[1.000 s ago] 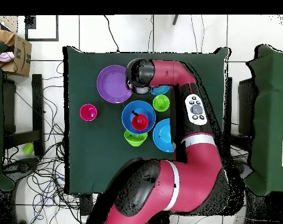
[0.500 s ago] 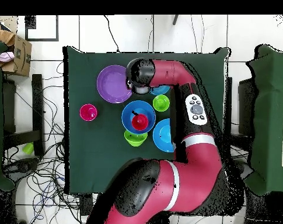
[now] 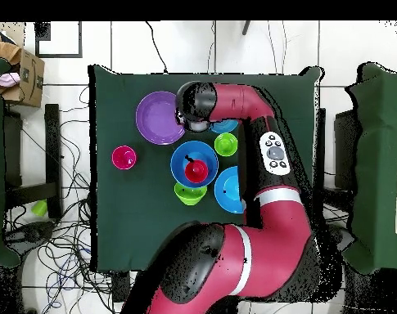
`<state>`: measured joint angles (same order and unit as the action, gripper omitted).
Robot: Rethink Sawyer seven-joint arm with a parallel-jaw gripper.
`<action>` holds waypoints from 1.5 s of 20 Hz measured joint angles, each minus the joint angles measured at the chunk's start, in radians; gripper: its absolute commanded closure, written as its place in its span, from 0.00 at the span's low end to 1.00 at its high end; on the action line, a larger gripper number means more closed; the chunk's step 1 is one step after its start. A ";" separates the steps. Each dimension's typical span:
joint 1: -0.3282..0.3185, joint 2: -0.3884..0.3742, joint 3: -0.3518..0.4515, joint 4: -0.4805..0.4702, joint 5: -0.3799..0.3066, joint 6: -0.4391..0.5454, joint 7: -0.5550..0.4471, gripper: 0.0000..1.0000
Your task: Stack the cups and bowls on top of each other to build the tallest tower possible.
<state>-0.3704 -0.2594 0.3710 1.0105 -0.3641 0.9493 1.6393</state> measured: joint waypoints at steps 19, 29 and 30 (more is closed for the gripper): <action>0.000 -0.001 0.002 0.023 0.000 -0.024 0.000 0.00; 0.003 0.000 0.002 0.035 0.000 -0.072 0.000 0.00; 0.003 0.000 0.002 0.036 0.000 -0.074 0.000 0.00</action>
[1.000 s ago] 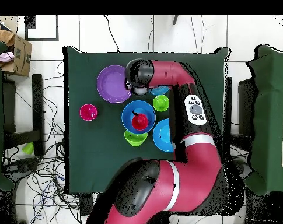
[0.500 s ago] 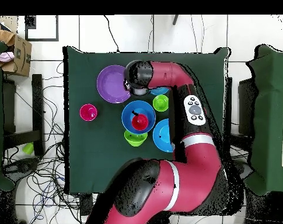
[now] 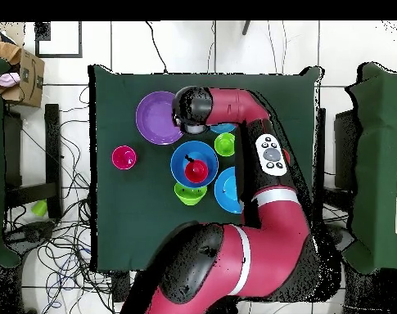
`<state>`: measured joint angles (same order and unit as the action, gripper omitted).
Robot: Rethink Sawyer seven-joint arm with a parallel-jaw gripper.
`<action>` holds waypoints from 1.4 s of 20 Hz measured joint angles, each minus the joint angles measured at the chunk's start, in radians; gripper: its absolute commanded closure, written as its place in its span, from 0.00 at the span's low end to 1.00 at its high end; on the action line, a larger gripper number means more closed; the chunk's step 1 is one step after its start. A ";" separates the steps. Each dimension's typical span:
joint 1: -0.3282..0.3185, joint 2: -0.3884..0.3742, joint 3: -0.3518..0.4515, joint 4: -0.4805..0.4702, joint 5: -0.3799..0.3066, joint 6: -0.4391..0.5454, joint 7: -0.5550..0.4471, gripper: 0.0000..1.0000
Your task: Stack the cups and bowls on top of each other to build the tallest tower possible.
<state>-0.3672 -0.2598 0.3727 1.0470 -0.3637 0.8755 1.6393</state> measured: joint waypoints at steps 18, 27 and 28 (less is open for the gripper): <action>0.009 -0.001 0.000 0.057 0.000 -0.064 0.000 0.00; 0.019 0.000 0.000 0.076 0.000 -0.095 0.000 0.00; 0.019 0.001 0.000 0.076 0.000 -0.095 0.000 0.00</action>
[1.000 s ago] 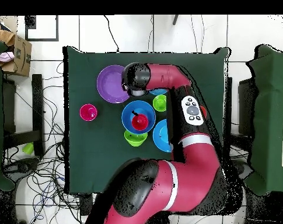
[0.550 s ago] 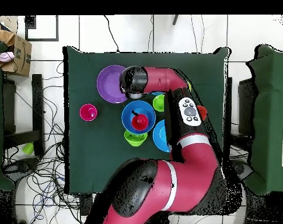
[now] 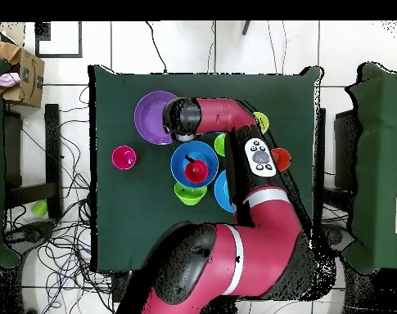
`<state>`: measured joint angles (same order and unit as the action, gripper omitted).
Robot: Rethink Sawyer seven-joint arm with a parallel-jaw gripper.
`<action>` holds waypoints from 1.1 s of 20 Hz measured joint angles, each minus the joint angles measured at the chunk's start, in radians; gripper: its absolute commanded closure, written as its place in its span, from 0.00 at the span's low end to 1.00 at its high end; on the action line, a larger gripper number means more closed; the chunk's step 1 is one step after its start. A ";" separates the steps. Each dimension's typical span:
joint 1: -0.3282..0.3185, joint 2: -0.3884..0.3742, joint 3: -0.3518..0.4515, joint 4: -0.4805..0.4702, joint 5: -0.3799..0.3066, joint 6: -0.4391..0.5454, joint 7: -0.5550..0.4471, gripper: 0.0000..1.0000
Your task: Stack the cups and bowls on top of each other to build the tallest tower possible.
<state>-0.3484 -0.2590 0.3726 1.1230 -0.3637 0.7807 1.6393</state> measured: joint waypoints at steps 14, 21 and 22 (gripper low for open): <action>0.000 0.001 0.000 0.002 0.000 0.000 0.000 0.00; 0.000 0.000 -0.001 0.005 0.000 0.000 0.000 0.00; 0.000 0.000 -0.002 0.008 0.000 0.000 0.000 1.00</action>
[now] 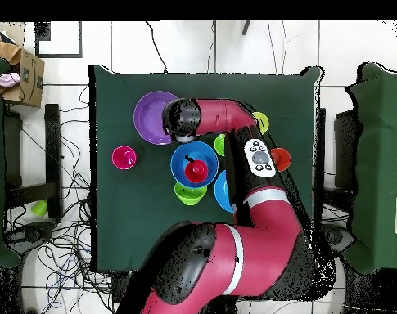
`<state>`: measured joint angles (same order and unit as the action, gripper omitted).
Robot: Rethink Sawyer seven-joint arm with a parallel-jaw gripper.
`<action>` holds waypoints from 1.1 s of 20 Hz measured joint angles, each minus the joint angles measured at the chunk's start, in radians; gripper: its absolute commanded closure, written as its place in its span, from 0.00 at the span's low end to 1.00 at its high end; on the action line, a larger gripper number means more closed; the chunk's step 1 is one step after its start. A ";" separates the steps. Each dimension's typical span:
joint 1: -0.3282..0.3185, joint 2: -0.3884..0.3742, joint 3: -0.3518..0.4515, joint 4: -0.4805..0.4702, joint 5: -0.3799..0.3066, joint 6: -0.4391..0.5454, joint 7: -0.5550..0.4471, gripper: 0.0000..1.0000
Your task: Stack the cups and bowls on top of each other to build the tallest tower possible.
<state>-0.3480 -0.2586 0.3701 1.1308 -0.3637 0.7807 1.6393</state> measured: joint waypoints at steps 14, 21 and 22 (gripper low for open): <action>0.006 -0.023 0.000 0.001 0.024 0.000 0.000 1.00; 0.006 -0.025 0.000 0.002 0.028 0.000 0.000 1.00; 0.006 -0.027 0.000 0.005 0.029 0.000 0.000 1.00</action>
<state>-0.3421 -0.2854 0.3700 1.1357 -0.3342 0.7803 1.6393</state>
